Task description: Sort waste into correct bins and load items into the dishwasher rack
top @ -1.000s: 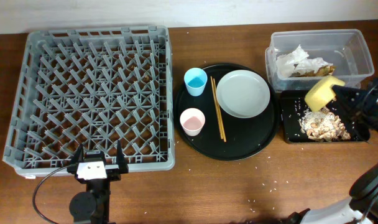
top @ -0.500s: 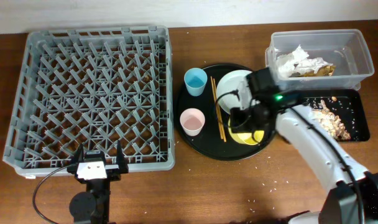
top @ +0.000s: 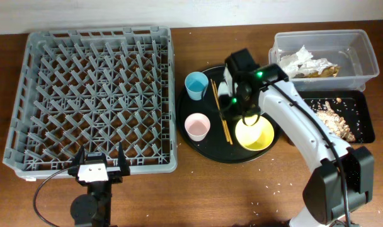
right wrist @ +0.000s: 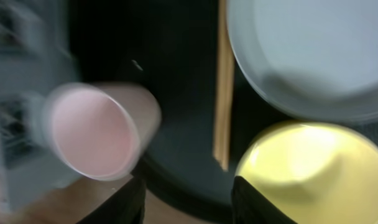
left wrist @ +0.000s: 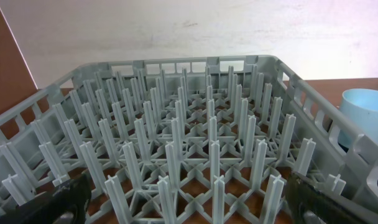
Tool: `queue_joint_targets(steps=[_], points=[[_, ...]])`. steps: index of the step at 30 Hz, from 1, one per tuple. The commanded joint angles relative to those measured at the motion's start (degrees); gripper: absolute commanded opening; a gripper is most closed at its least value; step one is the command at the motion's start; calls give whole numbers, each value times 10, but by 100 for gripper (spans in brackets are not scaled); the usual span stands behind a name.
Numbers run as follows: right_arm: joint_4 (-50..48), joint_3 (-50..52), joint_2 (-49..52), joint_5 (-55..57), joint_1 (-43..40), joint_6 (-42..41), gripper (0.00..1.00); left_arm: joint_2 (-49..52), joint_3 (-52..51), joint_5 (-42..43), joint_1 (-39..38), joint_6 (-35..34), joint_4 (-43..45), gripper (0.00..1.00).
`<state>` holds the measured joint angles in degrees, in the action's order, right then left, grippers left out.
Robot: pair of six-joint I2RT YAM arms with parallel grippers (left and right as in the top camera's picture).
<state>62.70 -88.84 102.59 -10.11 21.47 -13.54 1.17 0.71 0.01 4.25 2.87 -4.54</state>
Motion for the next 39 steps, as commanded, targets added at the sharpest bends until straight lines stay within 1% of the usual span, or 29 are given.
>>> queue_joint_targets(steps=[1, 4, 6, 8, 9, 10, 11, 14, 15, 17, 19, 21, 23, 24, 26, 27, 28, 29, 31, 32, 33, 35, 37, 38, 39], points=[[-34, -3, 5, -44, 7, -35, 48, -4, -2, 2, 0, 9, -3, 99], [-47, -1, 49, -45, 30, -49, 47, -4, -2, 2, 0, 9, -3, 99], [-55, -1, 101, -45, 50, -57, 46, -4, -2, 2, 0, 9, -3, 99], [-54, -1, 131, -46, 60, -68, 35, -4, -2, 2, 0, 9, -3, 99], [-53, -1, 139, -48, 61, -70, 27, -4, -2, 2, 0, 9, -3, 99], [-52, -1, 139, -47, 61, -70, 10, -4, -2, 2, 0, 9, -3, 99], [-51, -1, 137, -48, 59, -72, 4, -4, -2, 2, 0, 9, -3, 99], [-29, -13, 102, -52, 34, -78, 4, -4, -2, 24, 0, 9, 3, 99], [-13, -27, 73, -62, 12, -65, 4, -4, 0, 35, 0, -6, 10, 99], [-6, -33, 19, -113, -32, -42, 4, 0, 19, 45, 0, -77, -9, 99], [-7, -33, -38, -203, -97, -12, 4, 39, 74, 76, 0, -130, -52, 99], [-5, -33, -58, -269, -133, 14, 4, 121, 147, 97, 0, -140, -80, 99], [-5, -33, -59, -317, -140, 28, 4, 282, 269, 132, 0, -140, -83, 99], [-7, -33, -59, -318, -138, 29, 4, 356, 328, 143, 0, -140, -87, 99], [-17, -33, -59, -351, -140, 40, 4, 496, 456, 164, 0, -140, -129, 99], [-28, -33, -59, -373, -140, 41, 4, 567, 528, 199, 0, -140, -166, 99], [-39, -33, -59, -386, -140, 41, 4, 642, 595, 273, 0, -140, -194, 99], [-45, -33, -59, -391, -140, 41, 4, 676, 618, 329, 0, -140, -196, 99], [-47, -33, -59, -392, -140, 42, 4, 758, 632, 492, 0, -140, -196, 99], [-47, -33, -59, -392, -140, 41, 4, 785, 632, 527, -2, -141, -195, 99], [-47, -33, -59, -392, -140, 42, 4, 819, 632, 572, -3, -174, -189, 99], [-57, -33, -58, -392, -139, 41, 4, 864, 632, 619, -10, -305, -169, 99], [-73, -33, -57, -392, -130, 41, 4, 894, 632, 621, -22, -435, -169, 99], [-89, -32, -56, -392, -119, 34, 4, 898, 632, 621, -27, -483, -157, 98], [-101, -30, -54, -392, -111, 24, 4, 898, 632, 619, -30, -519, -137, 84]])
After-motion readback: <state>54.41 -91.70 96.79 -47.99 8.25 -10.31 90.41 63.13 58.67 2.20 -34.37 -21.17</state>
